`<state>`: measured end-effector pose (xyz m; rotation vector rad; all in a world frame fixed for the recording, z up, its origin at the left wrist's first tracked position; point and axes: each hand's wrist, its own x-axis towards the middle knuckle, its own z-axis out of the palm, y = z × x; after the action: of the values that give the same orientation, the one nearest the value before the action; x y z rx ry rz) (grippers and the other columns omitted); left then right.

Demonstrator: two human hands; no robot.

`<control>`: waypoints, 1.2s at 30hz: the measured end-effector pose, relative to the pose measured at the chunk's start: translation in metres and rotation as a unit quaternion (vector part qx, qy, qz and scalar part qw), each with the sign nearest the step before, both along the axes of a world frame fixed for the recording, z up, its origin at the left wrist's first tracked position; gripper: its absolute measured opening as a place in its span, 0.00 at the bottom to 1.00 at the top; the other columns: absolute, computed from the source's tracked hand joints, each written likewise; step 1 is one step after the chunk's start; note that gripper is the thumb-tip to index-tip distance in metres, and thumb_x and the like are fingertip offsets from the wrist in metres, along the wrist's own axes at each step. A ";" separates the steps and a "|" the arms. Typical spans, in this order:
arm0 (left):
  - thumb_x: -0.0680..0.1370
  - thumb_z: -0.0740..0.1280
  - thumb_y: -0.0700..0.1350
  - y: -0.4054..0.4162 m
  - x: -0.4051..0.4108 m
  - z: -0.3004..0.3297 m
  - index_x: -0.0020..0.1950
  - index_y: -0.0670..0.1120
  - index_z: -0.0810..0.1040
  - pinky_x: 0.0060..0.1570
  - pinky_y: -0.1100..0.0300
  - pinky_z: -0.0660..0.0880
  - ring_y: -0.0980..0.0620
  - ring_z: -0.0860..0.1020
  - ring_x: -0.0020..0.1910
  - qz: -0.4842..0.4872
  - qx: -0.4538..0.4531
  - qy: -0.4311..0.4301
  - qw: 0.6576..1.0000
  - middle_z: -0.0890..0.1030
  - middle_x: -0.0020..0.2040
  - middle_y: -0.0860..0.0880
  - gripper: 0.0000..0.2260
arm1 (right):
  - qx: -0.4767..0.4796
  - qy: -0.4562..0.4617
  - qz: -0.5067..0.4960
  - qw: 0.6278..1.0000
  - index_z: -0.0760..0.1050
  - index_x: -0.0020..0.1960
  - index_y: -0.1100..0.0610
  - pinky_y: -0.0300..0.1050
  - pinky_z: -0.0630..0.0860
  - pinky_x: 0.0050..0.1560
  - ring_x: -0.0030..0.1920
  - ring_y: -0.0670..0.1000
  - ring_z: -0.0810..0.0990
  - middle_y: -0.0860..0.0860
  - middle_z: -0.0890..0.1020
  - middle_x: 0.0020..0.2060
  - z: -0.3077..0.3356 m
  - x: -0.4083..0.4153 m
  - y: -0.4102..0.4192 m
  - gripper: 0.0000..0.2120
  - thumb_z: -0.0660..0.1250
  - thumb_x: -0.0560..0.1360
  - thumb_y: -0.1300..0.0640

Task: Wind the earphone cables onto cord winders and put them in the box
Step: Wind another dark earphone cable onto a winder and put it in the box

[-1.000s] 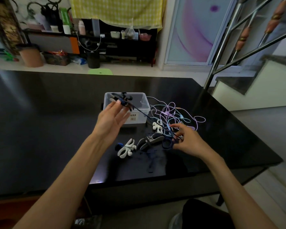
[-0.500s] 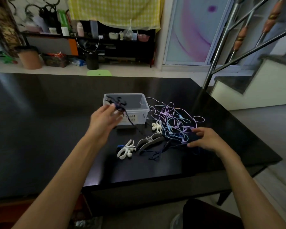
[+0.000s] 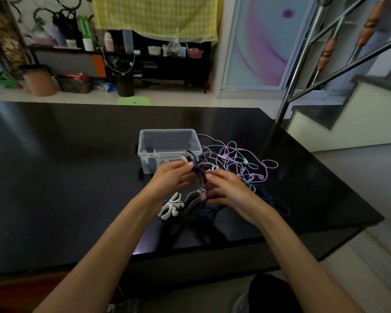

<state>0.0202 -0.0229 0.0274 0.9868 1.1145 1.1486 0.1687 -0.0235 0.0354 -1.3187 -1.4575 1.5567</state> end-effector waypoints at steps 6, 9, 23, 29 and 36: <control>0.80 0.62 0.44 0.001 -0.007 -0.005 0.53 0.43 0.79 0.50 0.64 0.78 0.54 0.82 0.48 0.022 -0.019 -0.044 0.999 0.84 0.51 0.48 0.08 | 0.075 -0.108 -0.005 0.991 0.77 0.57 0.60 0.31 0.67 0.25 0.22 0.39 0.68 0.42 0.70 0.23 0.002 0.009 -0.001 0.10 0.63 0.79 0.57; 0.80 0.61 0.42 0.000 -0.003 -0.006 0.52 0.42 0.79 0.45 0.67 0.79 0.57 0.83 0.43 0.036 -0.032 -0.123 0.991 0.85 0.45 0.50 0.08 | 0.133 -0.126 -0.013 0.983 0.80 0.55 0.61 0.26 0.65 0.25 0.22 0.34 0.71 0.41 0.75 0.24 0.003 0.007 -0.003 0.10 0.64 0.78 0.57; 0.77 0.66 0.37 0.001 0.005 -0.014 0.45 0.42 0.77 0.40 0.65 0.78 0.55 0.79 0.36 0.063 0.032 0.032 0.997 0.82 0.37 0.48 0.02 | 0.233 -0.137 -0.044 0.962 0.83 0.50 0.54 0.37 0.76 0.45 0.40 0.50 0.81 0.54 0.85 0.40 0.003 0.004 -0.003 0.06 0.68 0.75 0.57; 0.79 0.65 0.45 -0.008 -0.004 0.000 0.61 0.46 0.75 0.43 0.69 0.72 0.59 0.80 0.46 -0.175 -0.054 0.158 0.970 0.81 0.52 0.51 0.12 | 0.342 -0.241 0.001 0.908 0.83 0.50 0.49 0.45 0.79 0.49 0.42 0.42 0.82 0.42 0.84 0.40 0.005 0.032 0.003 0.07 0.71 0.73 0.52; 0.79 0.64 0.44 -0.012 -0.011 0.001 0.63 0.48 0.77 0.36 0.69 0.68 0.64 0.77 0.36 -0.280 -0.044 0.256 0.924 0.81 0.45 0.54 0.13 | 0.308 -0.339 0.093 0.884 0.82 0.45 0.41 0.42 0.70 0.35 0.28 0.40 0.72 0.44 0.76 0.25 0.005 0.047 0.007 0.08 0.73 0.67 0.42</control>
<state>0.0090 -0.0346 0.0289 1.4632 1.1610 0.3764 0.2161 -0.0168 0.0404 -1.3920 -2.3140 0.5938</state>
